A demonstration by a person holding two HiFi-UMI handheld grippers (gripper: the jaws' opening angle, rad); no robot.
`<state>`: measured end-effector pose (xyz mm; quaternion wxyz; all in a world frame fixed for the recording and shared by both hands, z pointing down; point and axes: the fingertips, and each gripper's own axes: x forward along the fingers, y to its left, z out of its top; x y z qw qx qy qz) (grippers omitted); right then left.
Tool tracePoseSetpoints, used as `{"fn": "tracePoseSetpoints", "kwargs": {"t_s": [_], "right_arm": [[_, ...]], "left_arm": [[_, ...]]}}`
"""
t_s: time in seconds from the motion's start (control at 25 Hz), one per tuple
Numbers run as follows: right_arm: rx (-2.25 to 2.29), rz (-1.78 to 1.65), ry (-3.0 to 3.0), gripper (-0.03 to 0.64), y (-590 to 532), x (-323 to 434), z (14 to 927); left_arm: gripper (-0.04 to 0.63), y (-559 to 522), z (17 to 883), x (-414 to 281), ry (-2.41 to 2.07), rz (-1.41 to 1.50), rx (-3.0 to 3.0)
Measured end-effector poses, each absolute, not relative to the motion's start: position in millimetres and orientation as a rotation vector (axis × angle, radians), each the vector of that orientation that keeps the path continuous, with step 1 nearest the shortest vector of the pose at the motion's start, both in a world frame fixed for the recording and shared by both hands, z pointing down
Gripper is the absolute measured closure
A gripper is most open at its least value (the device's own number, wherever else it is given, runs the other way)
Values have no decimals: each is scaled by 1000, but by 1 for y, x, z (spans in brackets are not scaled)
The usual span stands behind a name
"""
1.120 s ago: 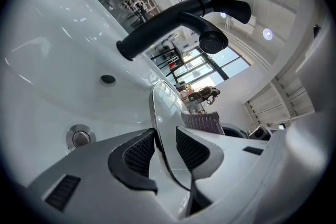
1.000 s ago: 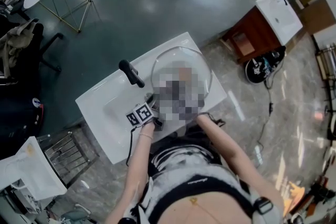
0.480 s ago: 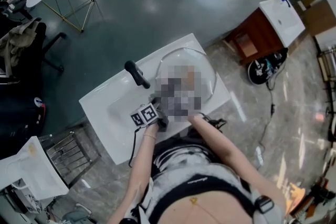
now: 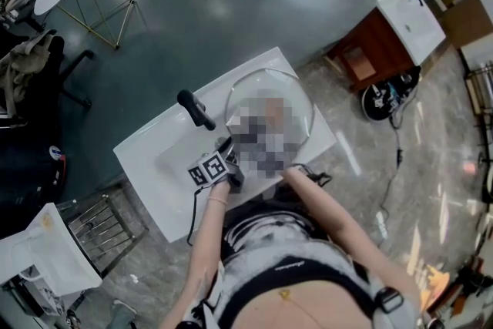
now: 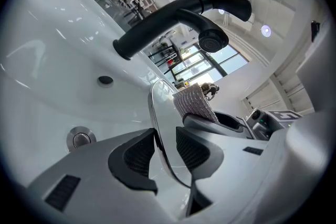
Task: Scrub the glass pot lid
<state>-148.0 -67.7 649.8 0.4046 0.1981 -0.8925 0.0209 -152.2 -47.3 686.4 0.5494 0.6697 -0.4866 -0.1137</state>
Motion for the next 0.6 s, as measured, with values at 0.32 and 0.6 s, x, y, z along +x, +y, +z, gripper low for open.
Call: {"fn": "tracePoseSetpoints", "kwargs": {"t_s": [0.32,0.6], "right_arm": [[332,24,-2294,523,-37,-129,651],[205,82,-2349,523,-23,-94,646]], "left_arm": [[469,-47,686,-154,-1160,-249,1581],[469,-47,687,-153,-1173,-235,1572]]}}
